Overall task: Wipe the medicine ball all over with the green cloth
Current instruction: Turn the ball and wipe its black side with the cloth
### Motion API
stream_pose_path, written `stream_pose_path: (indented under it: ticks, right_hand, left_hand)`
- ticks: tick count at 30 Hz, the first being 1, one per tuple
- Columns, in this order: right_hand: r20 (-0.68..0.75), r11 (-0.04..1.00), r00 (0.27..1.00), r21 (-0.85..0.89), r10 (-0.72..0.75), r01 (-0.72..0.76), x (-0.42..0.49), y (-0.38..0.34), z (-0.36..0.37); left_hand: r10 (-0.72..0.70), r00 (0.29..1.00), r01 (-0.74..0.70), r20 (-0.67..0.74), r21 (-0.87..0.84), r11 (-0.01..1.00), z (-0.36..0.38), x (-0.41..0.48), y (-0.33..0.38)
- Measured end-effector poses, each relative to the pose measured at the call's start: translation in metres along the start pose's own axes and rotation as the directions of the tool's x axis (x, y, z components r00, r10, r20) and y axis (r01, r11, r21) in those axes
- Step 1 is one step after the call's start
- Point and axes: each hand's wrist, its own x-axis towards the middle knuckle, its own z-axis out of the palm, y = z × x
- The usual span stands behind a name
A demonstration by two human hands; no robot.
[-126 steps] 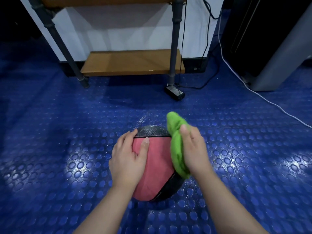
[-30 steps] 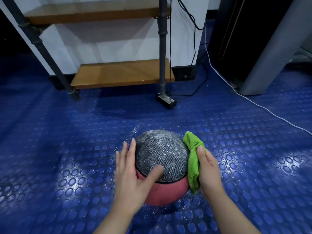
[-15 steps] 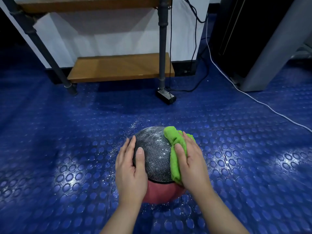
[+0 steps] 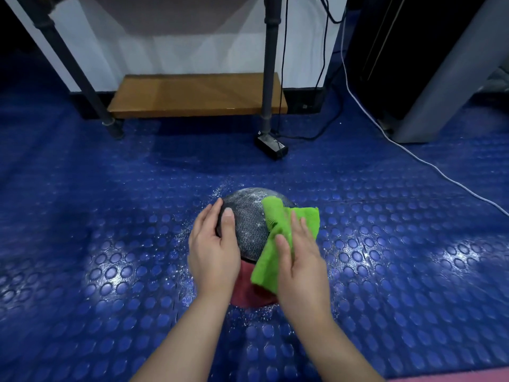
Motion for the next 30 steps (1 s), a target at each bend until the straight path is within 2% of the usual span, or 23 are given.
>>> stream_pose_path:
  ticks: [3, 5, 11, 14, 19, 25, 30]
  right_hand:
    - [0.050, 0.982, 0.990, -0.130, -0.129, 0.134, -0.001, 0.014, 0.005]
    - [0.055, 0.979, 0.991, -0.156, -0.124, 0.131, 0.009, 0.022, 0.003]
    - [0.055, 0.985, 0.987, -0.098, 0.150, -0.144, 0.046, 0.015, -0.011]
    - [0.051, 0.978, 0.982, -0.105, 0.184, -0.178, 0.042, 0.009, -0.014]
    - [0.009, 0.997, 0.997, -0.012, 0.072, -0.072, 0.006, 0.007, -0.007]
    - [0.040, 0.982, 0.983, -0.058, -0.179, 0.181, -0.023, 0.015, 0.014]
    - [0.059, 0.976, 0.977, -0.067, -0.203, 0.207, -0.028, 0.027, 0.008]
  left_hand:
    - [0.004, 1.000, -0.004, 0.008, -0.025, 1.000, 0.001, 0.009, 0.002]
    - [0.029, 0.999, -0.029, 0.016, -0.022, 0.999, 0.002, 0.011, 0.003]
    - [0.040, 0.999, -0.040, 0.006, 0.017, 0.999, 0.006, 0.011, 0.006]
    - [0.037, 0.999, -0.036, -0.014, 0.053, 0.998, 0.006, 0.007, 0.009]
    - [0.026, 0.999, -0.022, -0.039, 0.095, 0.995, 0.005, 0.003, 0.010]
    - [0.002, 1.000, 0.000, -0.020, 0.111, 0.994, 0.004, 0.020, 0.007]
    - [0.071, 0.997, -0.070, -0.004, 0.097, 0.993, 0.003, 0.014, 0.006]
